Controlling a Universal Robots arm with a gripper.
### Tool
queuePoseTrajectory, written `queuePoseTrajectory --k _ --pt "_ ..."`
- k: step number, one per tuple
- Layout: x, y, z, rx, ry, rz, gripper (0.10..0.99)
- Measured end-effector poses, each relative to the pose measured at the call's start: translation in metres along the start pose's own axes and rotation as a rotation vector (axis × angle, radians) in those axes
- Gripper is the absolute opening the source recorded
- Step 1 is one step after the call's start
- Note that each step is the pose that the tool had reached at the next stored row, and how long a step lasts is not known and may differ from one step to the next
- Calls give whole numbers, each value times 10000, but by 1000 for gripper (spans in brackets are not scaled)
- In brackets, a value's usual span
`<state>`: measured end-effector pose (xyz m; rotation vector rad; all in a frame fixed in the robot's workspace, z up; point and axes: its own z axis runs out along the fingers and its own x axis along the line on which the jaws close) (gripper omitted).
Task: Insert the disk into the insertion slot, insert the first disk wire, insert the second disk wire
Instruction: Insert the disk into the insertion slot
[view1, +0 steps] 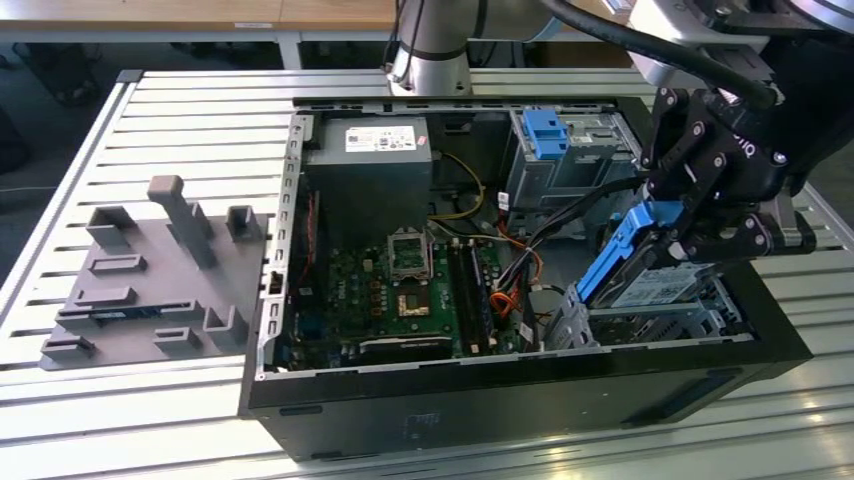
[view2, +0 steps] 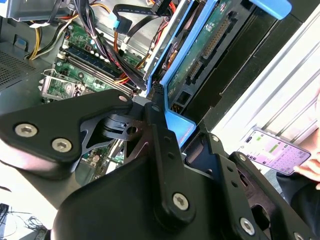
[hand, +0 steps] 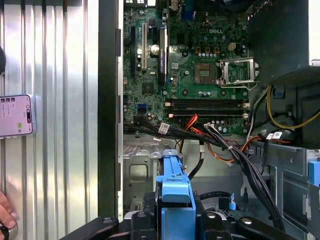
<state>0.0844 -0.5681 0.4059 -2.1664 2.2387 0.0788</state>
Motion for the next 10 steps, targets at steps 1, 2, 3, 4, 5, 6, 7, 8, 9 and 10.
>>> queuePoseTrajectory --k 1,2,3,4,5,6,7,8,9,10 --pt "0 0 1 0 1 0 365" --pt "0 0 1 0 0 0 365" --pt "0 0 2 0 0 0 365" --pt "0 0 3 0 0 0 365" --pt "0 0 4 0 0 0 365" --pt "0 0 5 0 0 0 365" --pt "0 0 7 0 0 0 365" --pt "0 0 7 0 1 0 365" --pt "0 0 9 0 0 0 365" --pt "1 0 10 0 0 0 365"
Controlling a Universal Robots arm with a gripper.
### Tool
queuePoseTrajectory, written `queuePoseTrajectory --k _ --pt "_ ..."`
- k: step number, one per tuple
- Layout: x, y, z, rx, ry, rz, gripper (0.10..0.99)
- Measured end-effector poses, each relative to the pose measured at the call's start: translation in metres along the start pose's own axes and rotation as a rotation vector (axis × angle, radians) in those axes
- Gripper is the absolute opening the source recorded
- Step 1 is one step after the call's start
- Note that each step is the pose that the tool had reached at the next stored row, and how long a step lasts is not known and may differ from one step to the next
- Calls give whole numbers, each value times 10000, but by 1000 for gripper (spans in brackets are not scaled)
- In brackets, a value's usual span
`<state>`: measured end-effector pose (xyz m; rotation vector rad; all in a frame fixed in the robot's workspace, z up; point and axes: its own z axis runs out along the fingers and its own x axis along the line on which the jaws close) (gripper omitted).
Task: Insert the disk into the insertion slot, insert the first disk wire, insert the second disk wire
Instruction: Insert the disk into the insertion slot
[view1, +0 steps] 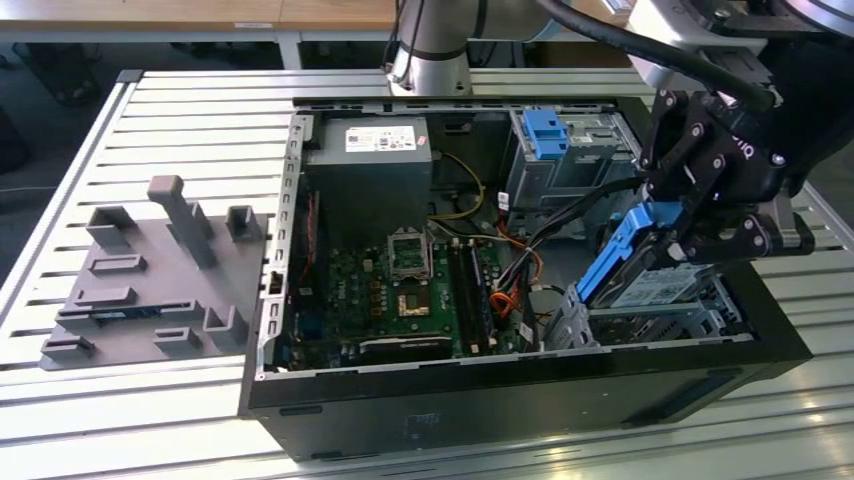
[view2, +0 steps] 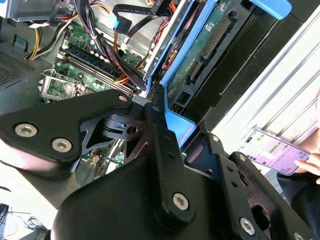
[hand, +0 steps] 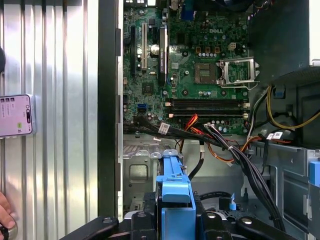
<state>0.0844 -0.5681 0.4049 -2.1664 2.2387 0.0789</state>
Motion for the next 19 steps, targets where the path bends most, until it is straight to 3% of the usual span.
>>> queuePoseTrajectory --k 19 --pt "4 -1 82 -2 -2 1 365"
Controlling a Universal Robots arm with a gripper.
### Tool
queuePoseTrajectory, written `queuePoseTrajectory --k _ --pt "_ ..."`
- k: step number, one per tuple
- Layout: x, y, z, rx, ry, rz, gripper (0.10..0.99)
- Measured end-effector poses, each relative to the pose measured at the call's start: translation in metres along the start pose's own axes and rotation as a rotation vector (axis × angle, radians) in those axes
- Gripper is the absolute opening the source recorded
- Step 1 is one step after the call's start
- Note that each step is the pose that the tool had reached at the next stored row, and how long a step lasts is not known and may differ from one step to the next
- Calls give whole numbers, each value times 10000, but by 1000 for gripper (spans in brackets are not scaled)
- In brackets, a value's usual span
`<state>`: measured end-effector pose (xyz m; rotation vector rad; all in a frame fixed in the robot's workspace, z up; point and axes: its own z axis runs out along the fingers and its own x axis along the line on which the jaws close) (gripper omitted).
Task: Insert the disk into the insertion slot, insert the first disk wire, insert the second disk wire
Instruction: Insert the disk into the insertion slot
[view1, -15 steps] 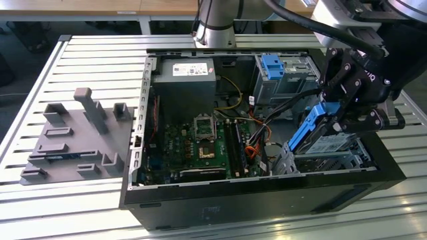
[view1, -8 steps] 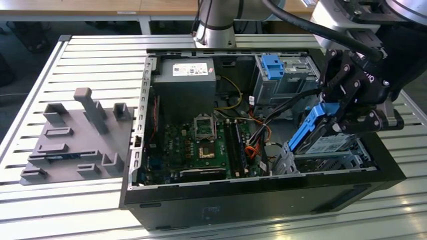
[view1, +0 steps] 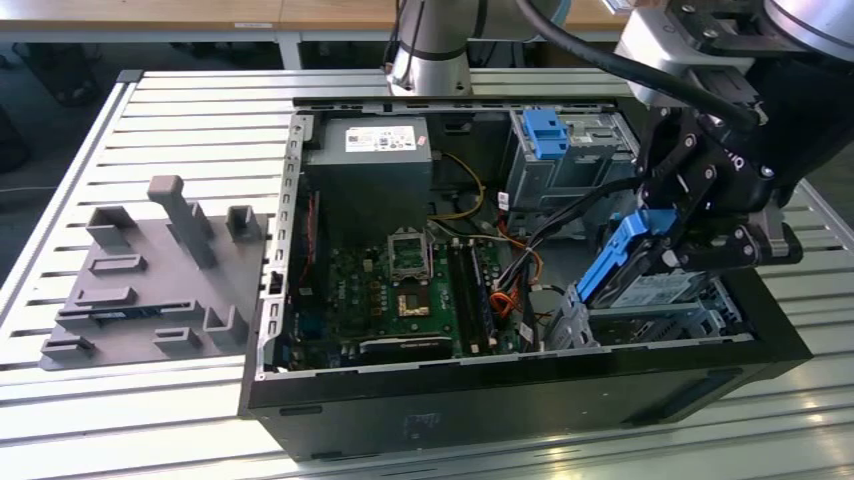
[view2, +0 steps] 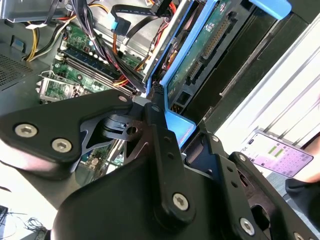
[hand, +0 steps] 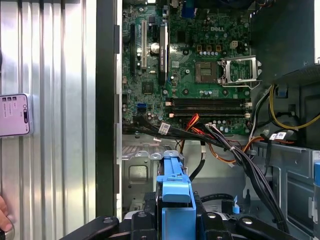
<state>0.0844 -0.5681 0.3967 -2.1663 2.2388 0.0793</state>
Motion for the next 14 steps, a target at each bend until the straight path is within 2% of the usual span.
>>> queuePoseTrajectory --k 14 --pt "5 -2 98 -1 -5 -1 365"
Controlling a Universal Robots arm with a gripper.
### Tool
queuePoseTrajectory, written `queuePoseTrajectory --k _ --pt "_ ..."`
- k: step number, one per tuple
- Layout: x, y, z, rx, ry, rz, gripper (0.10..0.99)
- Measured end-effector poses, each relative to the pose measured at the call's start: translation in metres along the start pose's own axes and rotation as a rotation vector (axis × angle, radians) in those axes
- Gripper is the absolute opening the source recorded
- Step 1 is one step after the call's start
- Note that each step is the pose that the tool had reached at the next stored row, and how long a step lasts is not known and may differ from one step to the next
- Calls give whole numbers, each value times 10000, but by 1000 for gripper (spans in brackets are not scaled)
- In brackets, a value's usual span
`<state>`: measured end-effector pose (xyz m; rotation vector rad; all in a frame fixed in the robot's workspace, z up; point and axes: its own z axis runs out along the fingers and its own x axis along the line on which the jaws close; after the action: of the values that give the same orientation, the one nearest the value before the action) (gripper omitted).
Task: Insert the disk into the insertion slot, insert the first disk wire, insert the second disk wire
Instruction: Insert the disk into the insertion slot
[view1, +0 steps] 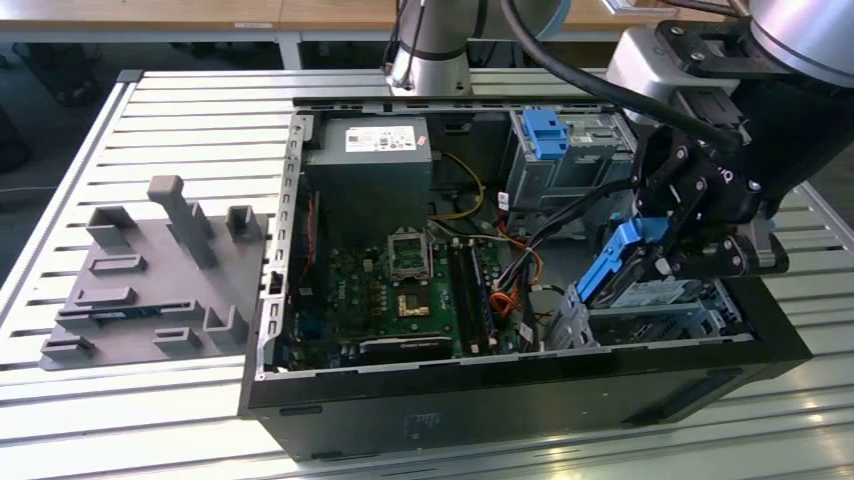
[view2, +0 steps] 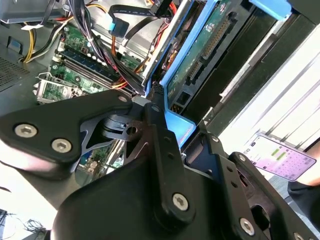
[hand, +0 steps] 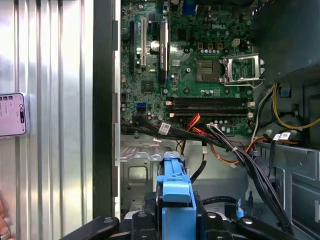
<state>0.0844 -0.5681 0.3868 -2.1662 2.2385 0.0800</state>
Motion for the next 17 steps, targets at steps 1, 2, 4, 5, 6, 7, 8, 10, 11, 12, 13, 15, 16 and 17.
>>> queuePoseTrajectory --k 1,2,4,5,6,7,8,10,11,12,13,15,16,17 --pt "0 0 9 0 1 0 365" --pt "1 0 20 0 1 0 365" --pt "3 -1 42 -1 1 -1 373" --pt "3 -1 55 0 1 -1 431" --pt "4 -1 68 0 -1 0 431" --pt "5 -1 81 0 0 1 498" --pt "6 -2 98 0 0 0 498" --pt "7 -3 133 0 -2 -1 498" --pt "8 -3 151 0 -3 0 498" --pt "9 -3 169 0 -8 -1 498" --pt "10 -4 186 0 -8 -1 498" --pt "12 -4 223 -1 -11 -3 420" --pt "13 -4 239 -1 -10 -3 420" --pt "14 -5 256 -1 -11 -4 361"
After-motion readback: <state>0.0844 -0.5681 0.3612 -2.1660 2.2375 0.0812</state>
